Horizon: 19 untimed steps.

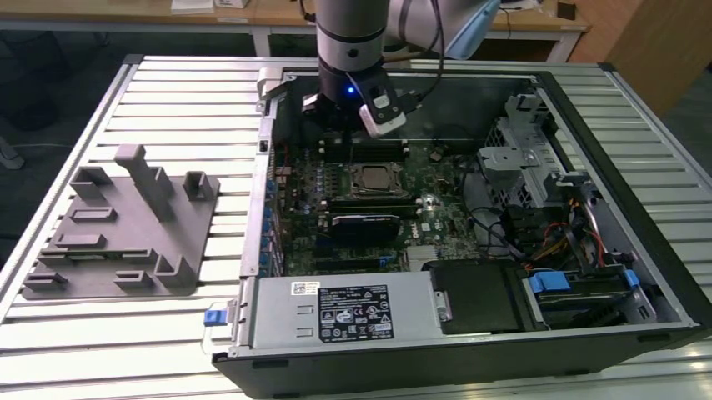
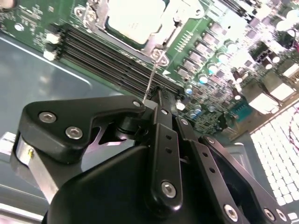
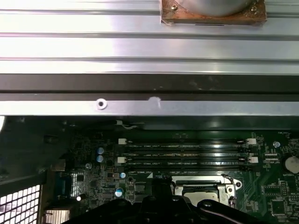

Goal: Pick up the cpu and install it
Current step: 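Install the first cpu locking lever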

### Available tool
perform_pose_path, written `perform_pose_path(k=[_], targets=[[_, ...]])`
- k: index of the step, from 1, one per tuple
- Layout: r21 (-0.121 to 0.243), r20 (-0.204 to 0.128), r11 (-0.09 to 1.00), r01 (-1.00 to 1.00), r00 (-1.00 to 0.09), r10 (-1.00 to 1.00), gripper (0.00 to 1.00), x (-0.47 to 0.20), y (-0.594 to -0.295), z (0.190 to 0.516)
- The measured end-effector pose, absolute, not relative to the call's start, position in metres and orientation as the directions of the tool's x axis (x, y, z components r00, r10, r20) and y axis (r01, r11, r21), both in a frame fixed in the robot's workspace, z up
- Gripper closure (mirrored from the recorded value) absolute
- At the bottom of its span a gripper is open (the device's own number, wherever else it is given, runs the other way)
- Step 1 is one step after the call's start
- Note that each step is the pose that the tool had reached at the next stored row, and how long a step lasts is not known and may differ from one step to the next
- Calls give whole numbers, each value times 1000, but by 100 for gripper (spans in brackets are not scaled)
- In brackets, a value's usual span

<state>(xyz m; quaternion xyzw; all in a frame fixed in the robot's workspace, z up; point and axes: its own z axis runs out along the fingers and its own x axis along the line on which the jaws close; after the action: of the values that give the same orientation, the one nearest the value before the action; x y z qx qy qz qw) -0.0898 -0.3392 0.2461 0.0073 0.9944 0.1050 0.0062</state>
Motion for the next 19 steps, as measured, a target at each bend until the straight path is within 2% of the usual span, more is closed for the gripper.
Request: perform_pose_path(k=[19], targets=[[209, -11, 978, 16, -1000, 19, 89, -70, -339, 245]])
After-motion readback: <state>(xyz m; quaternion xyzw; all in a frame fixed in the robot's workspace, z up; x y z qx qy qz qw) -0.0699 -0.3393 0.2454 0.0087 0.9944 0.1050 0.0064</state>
